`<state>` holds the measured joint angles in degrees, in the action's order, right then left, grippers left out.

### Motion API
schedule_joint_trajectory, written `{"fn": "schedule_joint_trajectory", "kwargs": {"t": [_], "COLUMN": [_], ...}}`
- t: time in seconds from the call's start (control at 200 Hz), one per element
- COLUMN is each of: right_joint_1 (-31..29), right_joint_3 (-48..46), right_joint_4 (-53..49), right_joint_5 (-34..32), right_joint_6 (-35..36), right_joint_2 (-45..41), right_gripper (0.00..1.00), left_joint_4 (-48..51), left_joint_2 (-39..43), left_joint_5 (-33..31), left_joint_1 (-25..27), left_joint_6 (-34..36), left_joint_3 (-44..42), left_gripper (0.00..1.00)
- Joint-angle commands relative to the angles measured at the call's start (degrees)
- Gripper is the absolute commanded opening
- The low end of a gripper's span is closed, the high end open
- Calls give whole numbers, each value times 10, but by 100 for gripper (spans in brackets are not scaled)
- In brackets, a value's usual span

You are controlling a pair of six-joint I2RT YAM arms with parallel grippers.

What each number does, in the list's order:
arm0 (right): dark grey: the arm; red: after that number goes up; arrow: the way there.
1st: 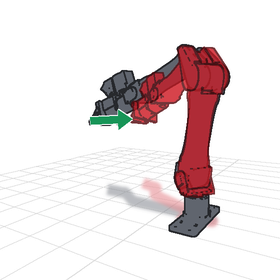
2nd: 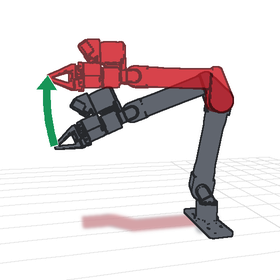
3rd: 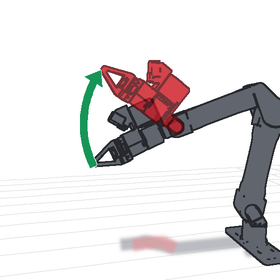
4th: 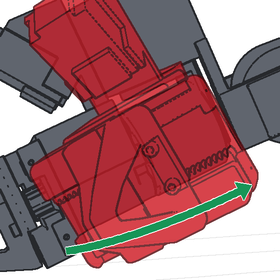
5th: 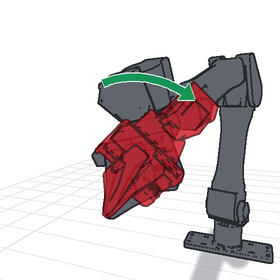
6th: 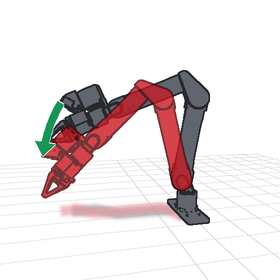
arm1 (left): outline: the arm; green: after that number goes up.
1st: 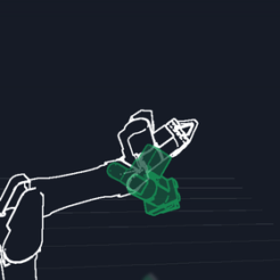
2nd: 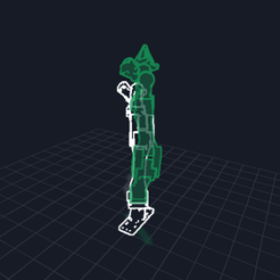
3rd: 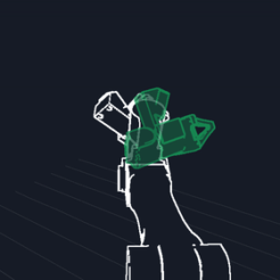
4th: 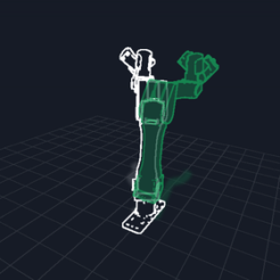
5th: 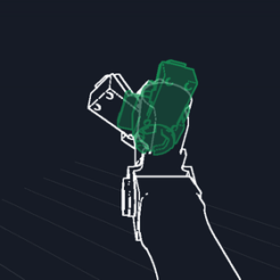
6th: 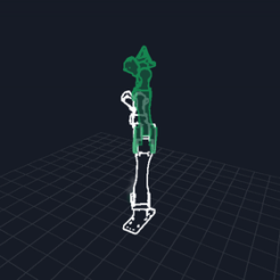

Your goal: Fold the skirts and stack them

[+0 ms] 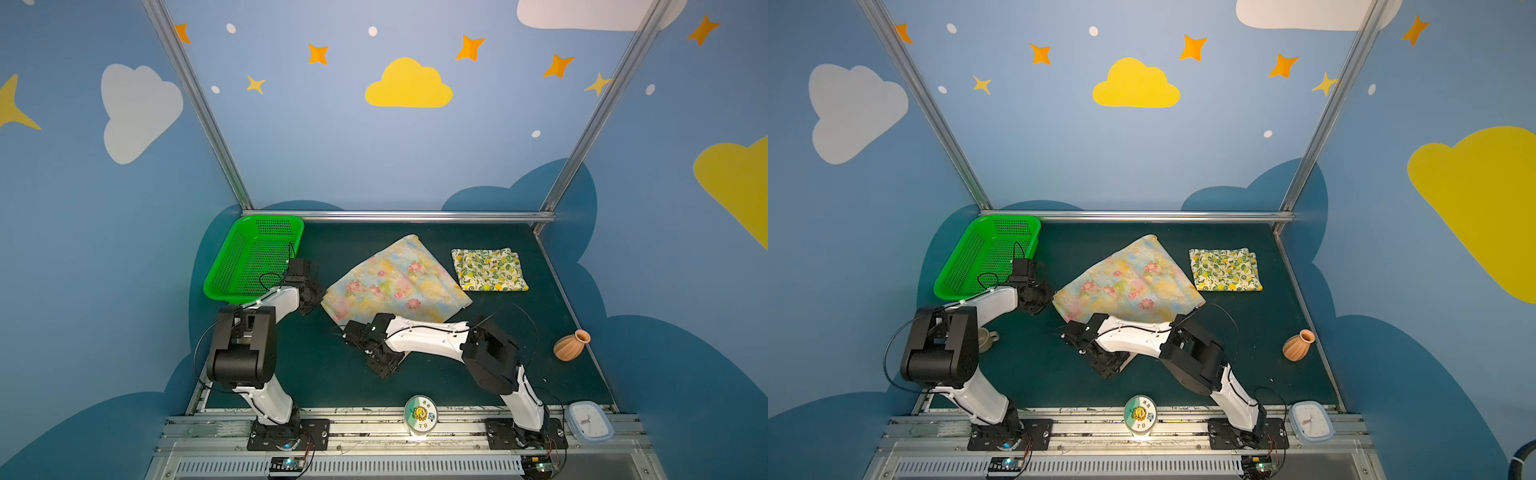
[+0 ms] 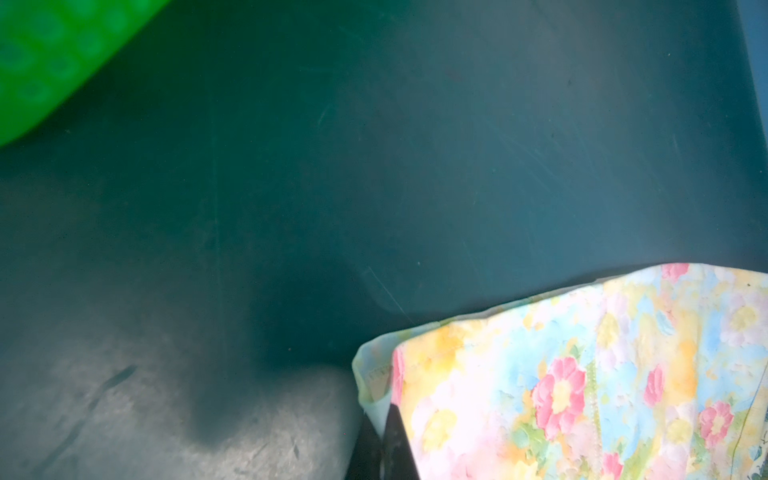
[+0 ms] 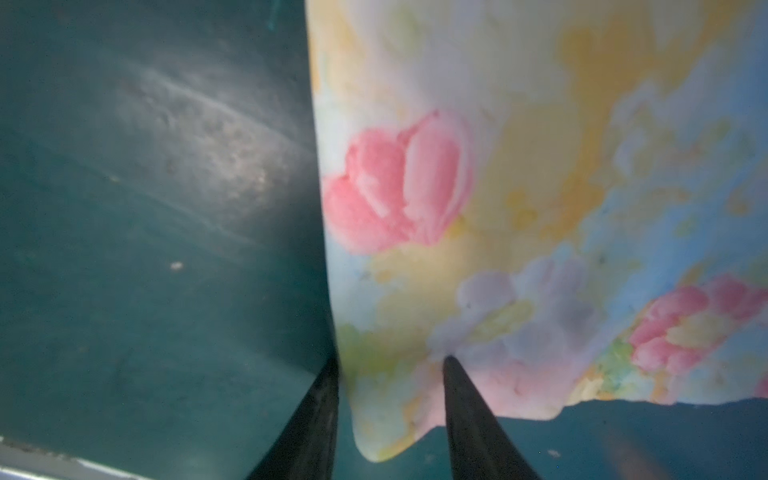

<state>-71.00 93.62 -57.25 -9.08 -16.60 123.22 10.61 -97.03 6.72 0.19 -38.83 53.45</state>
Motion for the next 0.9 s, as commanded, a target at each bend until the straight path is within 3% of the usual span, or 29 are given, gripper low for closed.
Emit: {"fn": "schedule_joint_trajectory", "kwargs": {"t": [0.0,0.28,0.891], "right_joint_1": [-8,-18,-14], "right_joint_3": [10,2,-18], "right_joint_4": [-9,-11,-35], "right_joint_5": [-10,-8,27], "right_joint_6": [2,10,16], "right_joint_2": [17,15,-157], "right_gripper": [38,0,0], "left_joint_4": [13,17,114], "left_joint_2": [4,15,107], "left_joint_5": [3,11,27], "left_joint_1": [2,2,-2], "left_joint_6": [-5,-12,-32], "left_joint_3": [10,16,96], "left_gripper": [4,4,4]}}
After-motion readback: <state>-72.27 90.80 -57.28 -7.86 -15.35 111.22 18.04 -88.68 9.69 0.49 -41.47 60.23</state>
